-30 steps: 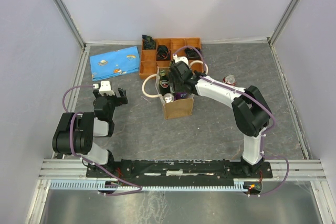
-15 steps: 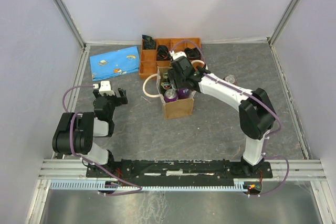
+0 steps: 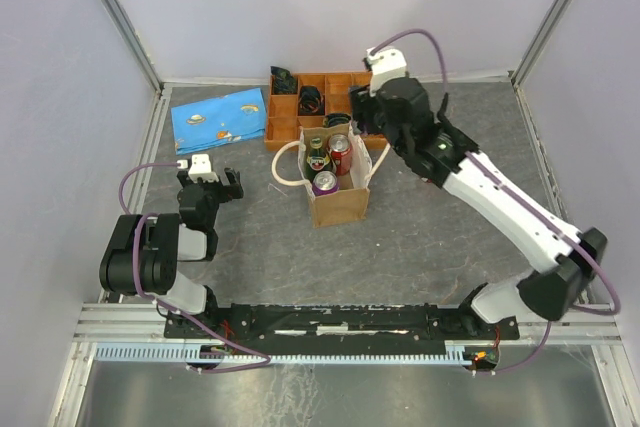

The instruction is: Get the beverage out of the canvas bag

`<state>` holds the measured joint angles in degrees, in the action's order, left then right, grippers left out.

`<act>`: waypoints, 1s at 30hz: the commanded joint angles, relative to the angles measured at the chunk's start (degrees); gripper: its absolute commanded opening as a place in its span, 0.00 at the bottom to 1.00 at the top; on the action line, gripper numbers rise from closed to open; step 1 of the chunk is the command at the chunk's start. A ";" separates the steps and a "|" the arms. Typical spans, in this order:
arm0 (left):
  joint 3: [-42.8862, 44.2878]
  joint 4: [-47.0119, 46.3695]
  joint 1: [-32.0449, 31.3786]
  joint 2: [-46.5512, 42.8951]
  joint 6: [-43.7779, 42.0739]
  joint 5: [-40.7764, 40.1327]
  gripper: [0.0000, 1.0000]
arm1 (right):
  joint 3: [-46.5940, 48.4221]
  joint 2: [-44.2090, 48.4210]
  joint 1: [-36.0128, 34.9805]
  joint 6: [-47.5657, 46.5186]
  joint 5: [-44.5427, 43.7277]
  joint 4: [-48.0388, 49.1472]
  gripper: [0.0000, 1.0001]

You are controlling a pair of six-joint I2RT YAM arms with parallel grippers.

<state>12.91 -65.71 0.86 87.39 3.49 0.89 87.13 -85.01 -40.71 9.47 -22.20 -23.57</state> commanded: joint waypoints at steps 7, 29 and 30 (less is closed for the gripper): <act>0.54 -2.05 -0.24 -0.29 -2.30 -0.88 0.99 | -5.40 12.32 5.24 -9.05 -18.41 18.55 0.00; 0.53 -2.02 -0.25 -0.26 -2.30 -0.89 0.99 | -10.82 -0.93 17.92 1.72 -1.79 9.26 0.00; 0.54 -1.97 -0.29 -0.29 -2.26 -0.89 0.99 | -11.21 -1.47 17.90 2.11 -1.09 9.24 0.00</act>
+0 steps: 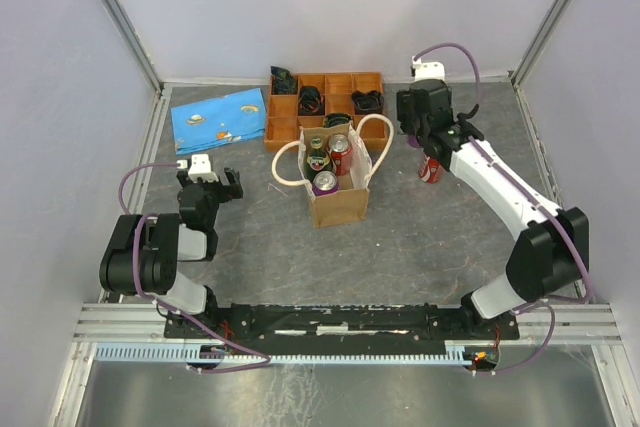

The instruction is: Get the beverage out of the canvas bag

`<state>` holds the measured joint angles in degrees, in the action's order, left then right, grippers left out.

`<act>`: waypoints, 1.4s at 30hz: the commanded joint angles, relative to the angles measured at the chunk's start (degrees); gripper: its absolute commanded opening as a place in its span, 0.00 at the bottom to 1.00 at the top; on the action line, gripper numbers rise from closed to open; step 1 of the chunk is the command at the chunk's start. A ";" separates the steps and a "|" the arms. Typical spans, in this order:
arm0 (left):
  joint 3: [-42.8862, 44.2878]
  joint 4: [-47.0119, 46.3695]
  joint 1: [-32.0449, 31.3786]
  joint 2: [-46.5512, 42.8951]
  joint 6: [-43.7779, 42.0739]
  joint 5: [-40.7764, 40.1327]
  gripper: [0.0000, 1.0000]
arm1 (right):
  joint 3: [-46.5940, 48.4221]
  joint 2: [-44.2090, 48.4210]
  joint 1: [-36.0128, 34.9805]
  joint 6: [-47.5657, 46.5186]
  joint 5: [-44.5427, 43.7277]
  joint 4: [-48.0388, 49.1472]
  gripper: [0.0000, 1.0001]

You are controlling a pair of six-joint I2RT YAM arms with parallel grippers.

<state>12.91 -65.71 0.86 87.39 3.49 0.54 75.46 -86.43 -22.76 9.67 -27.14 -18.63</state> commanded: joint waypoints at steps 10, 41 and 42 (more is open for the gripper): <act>0.54 -1.98 -0.31 -0.29 -2.26 -0.54 0.99 | -3.38 -4.39 -0.01 4.68 8.55 4.95 0.00; 0.54 -2.02 -0.23 -0.23 -2.26 -0.54 0.99 | -9.74 -11.38 0.03 8.52 11.34 9.80 0.66; 0.54 -1.97 -0.25 -0.24 -2.30 -0.52 0.99 | -9.79 -10.86 0.03 8.39 10.98 9.57 0.71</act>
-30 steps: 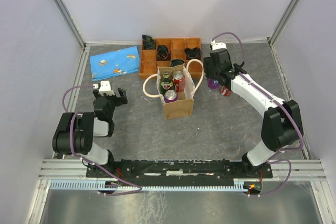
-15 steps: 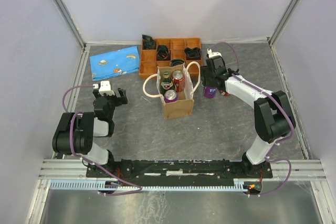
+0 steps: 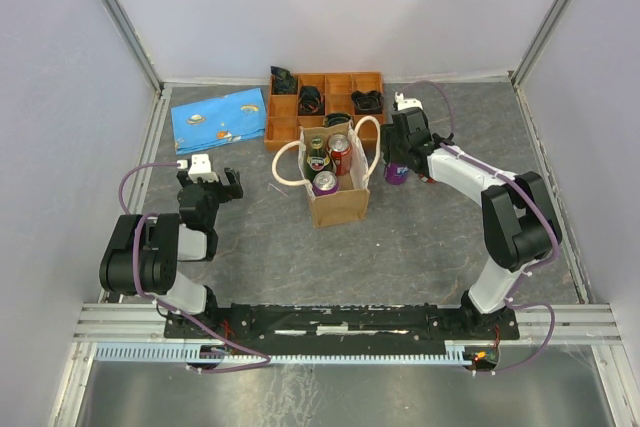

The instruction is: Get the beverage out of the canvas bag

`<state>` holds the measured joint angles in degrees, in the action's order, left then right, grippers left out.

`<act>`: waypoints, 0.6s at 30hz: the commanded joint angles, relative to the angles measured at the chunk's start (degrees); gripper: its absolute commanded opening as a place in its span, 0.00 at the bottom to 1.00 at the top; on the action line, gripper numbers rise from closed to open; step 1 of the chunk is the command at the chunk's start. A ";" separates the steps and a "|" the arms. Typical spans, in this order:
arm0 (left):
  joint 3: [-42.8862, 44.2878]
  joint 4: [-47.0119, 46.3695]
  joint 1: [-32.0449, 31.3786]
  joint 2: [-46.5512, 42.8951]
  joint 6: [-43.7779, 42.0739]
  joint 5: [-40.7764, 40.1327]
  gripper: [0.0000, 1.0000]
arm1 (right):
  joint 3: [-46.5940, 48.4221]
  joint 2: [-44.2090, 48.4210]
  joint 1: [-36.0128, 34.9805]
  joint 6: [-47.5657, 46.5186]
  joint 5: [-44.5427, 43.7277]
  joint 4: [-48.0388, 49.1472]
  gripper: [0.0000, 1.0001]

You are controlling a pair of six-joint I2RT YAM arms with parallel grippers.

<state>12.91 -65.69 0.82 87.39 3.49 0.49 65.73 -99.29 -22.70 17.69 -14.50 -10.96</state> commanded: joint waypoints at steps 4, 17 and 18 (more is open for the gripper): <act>0.54 -2.06 -0.20 -0.29 -2.28 -0.49 0.99 | 0.01 4.33 -0.07 -0.23 -3.26 0.84 0.83; 0.54 -2.06 -0.20 -0.27 -2.27 -0.49 0.99 | 0.62 19.03 -1.12 -1.25 -11.16 0.11 0.89; 0.53 -2.05 -0.20 -0.27 -2.28 -0.49 0.99 | 0.48 20.67 -1.20 -1.26 -11.85 0.22 0.89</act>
<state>12.91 -65.69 0.82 87.39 3.49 0.47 65.73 -85.82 -23.16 17.28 -21.02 -12.08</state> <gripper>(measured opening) 0.993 0.888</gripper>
